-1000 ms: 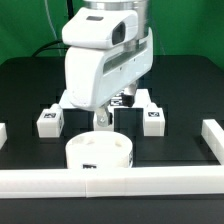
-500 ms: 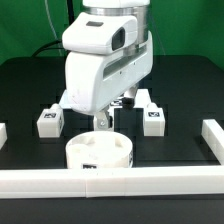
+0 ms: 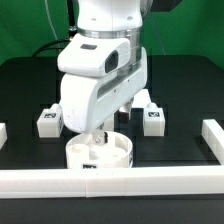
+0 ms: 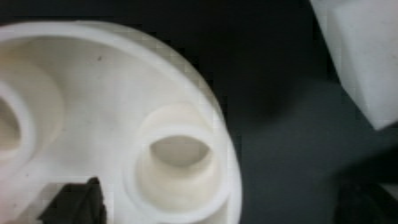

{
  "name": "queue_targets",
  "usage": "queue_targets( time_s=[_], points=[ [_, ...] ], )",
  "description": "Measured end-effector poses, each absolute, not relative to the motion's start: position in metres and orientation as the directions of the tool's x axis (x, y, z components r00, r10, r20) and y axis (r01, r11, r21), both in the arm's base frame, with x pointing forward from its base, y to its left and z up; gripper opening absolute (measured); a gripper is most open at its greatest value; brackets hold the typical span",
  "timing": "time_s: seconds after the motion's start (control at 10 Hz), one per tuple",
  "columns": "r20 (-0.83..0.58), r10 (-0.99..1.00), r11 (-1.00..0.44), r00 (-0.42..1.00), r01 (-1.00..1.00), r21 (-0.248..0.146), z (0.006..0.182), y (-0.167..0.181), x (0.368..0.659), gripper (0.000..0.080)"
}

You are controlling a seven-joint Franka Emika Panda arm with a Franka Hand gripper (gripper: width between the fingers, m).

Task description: Assemble stool

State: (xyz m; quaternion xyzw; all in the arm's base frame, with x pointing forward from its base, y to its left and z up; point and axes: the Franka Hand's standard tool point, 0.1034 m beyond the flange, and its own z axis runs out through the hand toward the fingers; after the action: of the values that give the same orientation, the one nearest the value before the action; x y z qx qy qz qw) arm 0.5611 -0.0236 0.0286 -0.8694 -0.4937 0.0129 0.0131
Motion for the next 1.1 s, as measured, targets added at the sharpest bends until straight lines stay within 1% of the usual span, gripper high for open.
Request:
queue_targets(
  time_s=[0.4,0.6,0.8,0.9,1.0,1.1],
  points=[
    [-0.019,0.856,-0.517,0.517,0.854,-0.058,0.012,-0.031,0.555,0.0649],
    [-0.019,0.856,-0.517,0.517,0.854,-0.057,0.012,-0.031,0.556,0.0649],
    [-0.019,0.856,-0.517,0.517,0.854,-0.058,0.012,-0.031,0.555,0.0387],
    [-0.018,0.856,-0.517,0.516,0.854,-0.056,0.012,-0.031,0.556,0.0387],
    [-0.018,0.856,-0.516,0.516,0.854,-0.056,0.012,-0.031,0.556,0.032],
    [-0.018,0.856,-0.516,0.516,0.854,-0.056,0.012,-0.031,0.556,0.032]
  ],
)
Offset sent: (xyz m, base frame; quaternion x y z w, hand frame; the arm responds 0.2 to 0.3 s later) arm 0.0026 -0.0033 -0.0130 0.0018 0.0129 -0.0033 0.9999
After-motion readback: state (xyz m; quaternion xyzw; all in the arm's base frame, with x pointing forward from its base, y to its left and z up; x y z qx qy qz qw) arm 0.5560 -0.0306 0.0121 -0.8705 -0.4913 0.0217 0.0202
